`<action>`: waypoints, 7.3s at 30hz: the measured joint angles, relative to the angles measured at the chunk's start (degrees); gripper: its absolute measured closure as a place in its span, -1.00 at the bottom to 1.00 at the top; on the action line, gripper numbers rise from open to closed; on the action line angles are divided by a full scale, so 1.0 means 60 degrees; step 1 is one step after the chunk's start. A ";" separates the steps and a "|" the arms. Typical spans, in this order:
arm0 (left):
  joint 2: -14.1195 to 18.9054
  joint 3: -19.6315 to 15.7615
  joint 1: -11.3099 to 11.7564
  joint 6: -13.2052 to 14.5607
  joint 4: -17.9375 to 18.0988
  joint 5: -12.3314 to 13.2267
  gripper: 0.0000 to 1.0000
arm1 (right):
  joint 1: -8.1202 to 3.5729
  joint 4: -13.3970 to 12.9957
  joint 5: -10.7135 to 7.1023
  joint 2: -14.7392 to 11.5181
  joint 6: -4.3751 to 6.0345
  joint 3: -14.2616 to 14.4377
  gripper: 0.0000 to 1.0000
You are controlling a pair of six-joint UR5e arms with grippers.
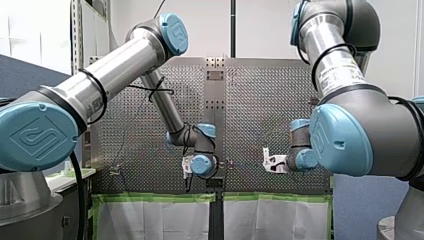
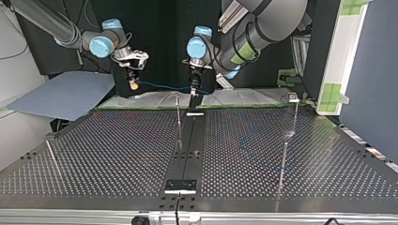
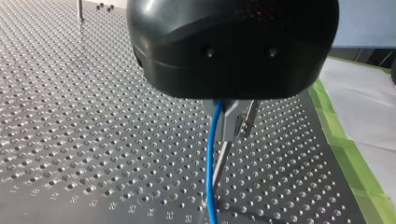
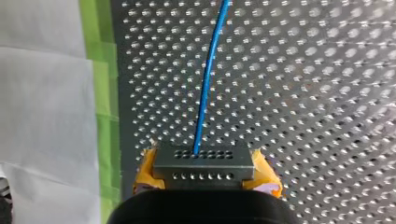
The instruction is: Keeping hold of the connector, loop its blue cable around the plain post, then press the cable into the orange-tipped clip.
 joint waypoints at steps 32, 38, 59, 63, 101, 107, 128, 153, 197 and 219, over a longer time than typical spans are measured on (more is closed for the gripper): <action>-0.0796 0.0758 0.0691 -0.1256 0.0014 0.0793 1.00 | -0.0035 0.0146 -0.0047 0.0284 -0.0071 -0.0522 1.00; -0.0797 0.0835 0.0796 -0.1301 -0.0008 0.0854 1.00 | -0.0041 0.0287 -0.0047 0.0286 -0.0095 -0.0637 1.00; -0.0797 0.1013 0.0890 -0.1337 -0.0355 0.1030 1.00 | -0.0074 0.0568 -0.0047 0.0284 -0.0335 -0.0896 1.00; -0.0788 0.1027 0.0909 -0.1324 -0.0412 0.1032 1.00 | -0.0119 0.0586 -0.0047 0.0279 -0.0355 -0.0931 1.00; -0.0263 0.0802 0.0632 -0.0662 -0.1440 0.0741 1.00 | -0.0179 0.0993 -0.0120 -0.0299 -0.0997 -0.0763 1.00; -0.0267 0.0701 0.0627 -0.0592 -0.1415 0.0740 1.00 | -0.0139 0.0973 -0.0158 -0.0303 -0.0986 -0.0701 1.00; -0.0271 0.0497 0.0276 -0.0100 -0.1490 0.0746 1.00 | 0.0017 0.0865 -0.0194 -0.0279 -0.0750 -0.0545 1.00; -0.0281 0.0469 0.0009 0.0636 -0.1876 0.0329 1.00 | 0.0131 0.0908 0.0446 0.0350 -0.0784 -0.0468 1.00; -0.0014 0.0876 0.0389 0.0102 -0.2077 0.1230 1.00 | -0.0036 0.0760 -0.0032 -0.0555 -0.0617 -0.0425 1.00; -0.0289 0.0911 0.0649 -0.0156 -0.1813 0.1474 1.00 | -0.0039 0.0605 -0.0042 -0.0554 -0.0541 -0.0424 1.00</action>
